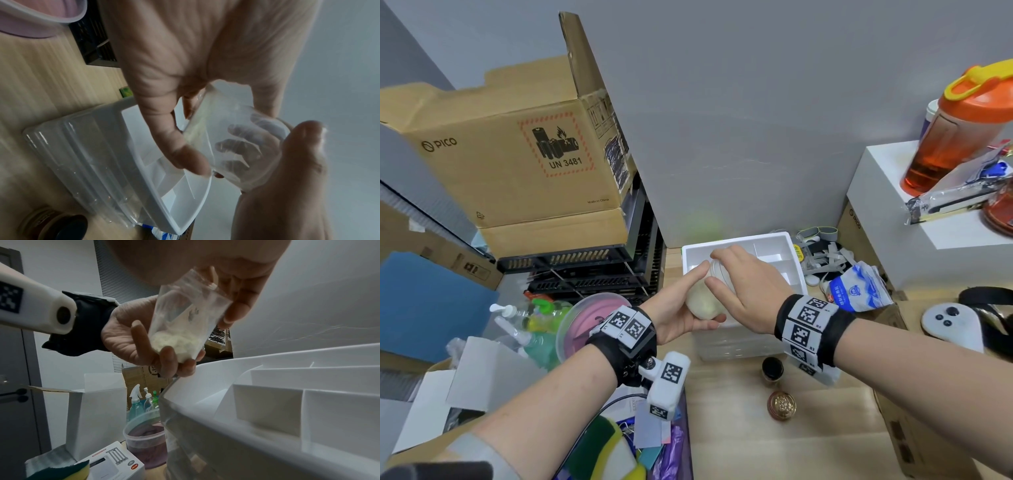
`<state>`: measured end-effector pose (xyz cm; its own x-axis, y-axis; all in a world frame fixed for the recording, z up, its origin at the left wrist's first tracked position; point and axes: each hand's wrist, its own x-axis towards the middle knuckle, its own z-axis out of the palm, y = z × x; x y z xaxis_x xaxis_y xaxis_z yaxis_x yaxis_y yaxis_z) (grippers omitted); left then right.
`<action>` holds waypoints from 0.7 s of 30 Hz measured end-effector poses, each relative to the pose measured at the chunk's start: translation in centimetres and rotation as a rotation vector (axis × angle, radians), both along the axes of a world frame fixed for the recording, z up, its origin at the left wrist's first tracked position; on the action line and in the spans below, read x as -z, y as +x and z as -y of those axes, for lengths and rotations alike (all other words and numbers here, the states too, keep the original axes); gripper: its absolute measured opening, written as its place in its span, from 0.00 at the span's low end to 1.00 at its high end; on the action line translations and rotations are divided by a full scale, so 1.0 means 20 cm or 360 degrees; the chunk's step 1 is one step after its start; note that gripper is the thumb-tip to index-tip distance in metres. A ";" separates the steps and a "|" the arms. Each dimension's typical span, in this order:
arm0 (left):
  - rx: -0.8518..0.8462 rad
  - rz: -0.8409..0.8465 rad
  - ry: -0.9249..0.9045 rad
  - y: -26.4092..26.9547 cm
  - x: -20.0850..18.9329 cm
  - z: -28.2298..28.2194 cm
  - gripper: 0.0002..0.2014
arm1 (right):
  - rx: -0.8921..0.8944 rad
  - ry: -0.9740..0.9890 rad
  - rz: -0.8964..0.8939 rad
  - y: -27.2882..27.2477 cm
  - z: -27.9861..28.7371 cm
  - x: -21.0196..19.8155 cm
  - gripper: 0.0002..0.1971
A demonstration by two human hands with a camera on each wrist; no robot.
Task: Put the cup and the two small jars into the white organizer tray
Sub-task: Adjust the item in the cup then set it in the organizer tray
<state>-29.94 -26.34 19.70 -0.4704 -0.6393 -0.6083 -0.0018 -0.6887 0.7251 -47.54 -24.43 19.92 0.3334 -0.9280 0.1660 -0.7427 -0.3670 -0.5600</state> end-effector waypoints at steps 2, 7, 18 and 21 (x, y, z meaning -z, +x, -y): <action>0.0023 -0.0012 -0.0015 0.00 0.01 0.00 0.28 | -0.0001 0.0000 0.0000 0.00 0.00 0.00 0.31; 0.0024 -0.0004 -0.0021 0.01 0.03 0.00 0.27 | 0.0032 0.0022 0.0049 -0.01 0.00 0.01 0.30; 0.0004 -0.0022 0.0023 0.00 0.00 -0.02 0.28 | -0.0038 -0.0048 -0.0038 -0.01 -0.01 0.01 0.29; -0.0040 -0.0031 0.0040 -0.01 0.00 -0.03 0.28 | -0.0056 -0.0057 -0.0090 -0.01 -0.01 0.02 0.29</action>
<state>-30.07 -25.68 19.64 -0.4661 -0.6357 -0.6153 0.0297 -0.7063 0.7073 -47.66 -24.22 19.48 0.3758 -0.9093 0.1786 -0.7591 -0.4126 -0.5036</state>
